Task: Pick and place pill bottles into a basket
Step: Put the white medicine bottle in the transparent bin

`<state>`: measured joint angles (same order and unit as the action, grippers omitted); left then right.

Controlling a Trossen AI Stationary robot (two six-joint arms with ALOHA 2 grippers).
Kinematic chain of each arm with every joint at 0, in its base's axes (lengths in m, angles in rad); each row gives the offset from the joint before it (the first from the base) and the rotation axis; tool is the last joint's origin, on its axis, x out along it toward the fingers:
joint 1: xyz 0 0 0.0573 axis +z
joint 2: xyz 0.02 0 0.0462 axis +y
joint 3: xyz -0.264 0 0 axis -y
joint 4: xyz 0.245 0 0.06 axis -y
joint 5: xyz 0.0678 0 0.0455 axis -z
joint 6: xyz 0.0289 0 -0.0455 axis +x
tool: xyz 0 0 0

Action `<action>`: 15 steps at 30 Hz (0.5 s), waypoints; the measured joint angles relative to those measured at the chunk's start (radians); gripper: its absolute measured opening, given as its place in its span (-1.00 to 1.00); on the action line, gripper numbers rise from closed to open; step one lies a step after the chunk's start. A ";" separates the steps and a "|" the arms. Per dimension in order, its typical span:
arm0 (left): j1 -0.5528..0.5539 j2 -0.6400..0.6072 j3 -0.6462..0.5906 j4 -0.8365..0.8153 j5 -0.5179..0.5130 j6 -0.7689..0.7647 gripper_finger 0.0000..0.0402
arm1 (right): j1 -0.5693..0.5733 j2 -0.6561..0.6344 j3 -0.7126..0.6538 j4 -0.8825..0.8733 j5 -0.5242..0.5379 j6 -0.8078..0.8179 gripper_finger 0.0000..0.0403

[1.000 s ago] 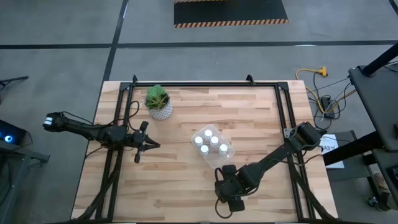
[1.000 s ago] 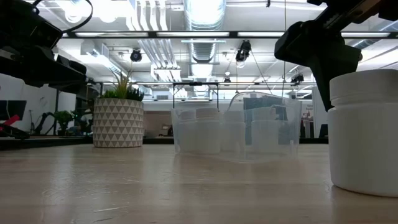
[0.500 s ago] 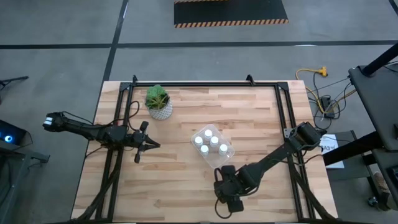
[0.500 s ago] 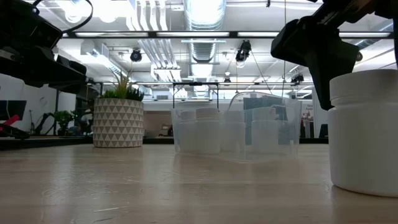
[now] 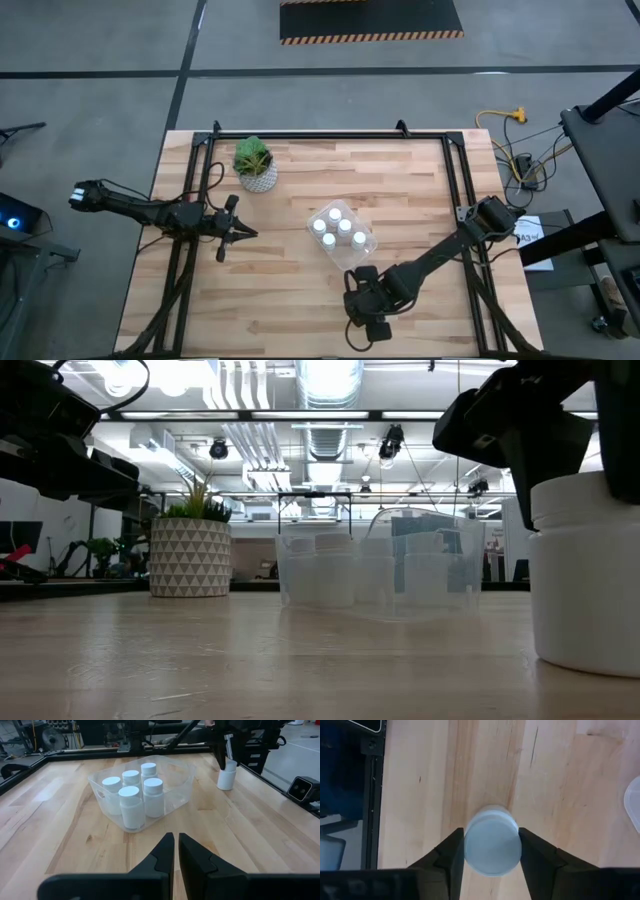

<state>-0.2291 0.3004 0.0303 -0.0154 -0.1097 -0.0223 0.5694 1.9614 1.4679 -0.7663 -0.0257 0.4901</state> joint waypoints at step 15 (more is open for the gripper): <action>0.000 0.000 0.000 0.000 0.000 0.000 -0.96 | -0.069 -0.040 0.171 -0.243 0.058 -0.101 -0.30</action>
<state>-0.2293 0.3008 0.0303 -0.0158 -0.1098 -0.0219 0.5000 1.9214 1.6385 -1.0089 0.0325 0.3889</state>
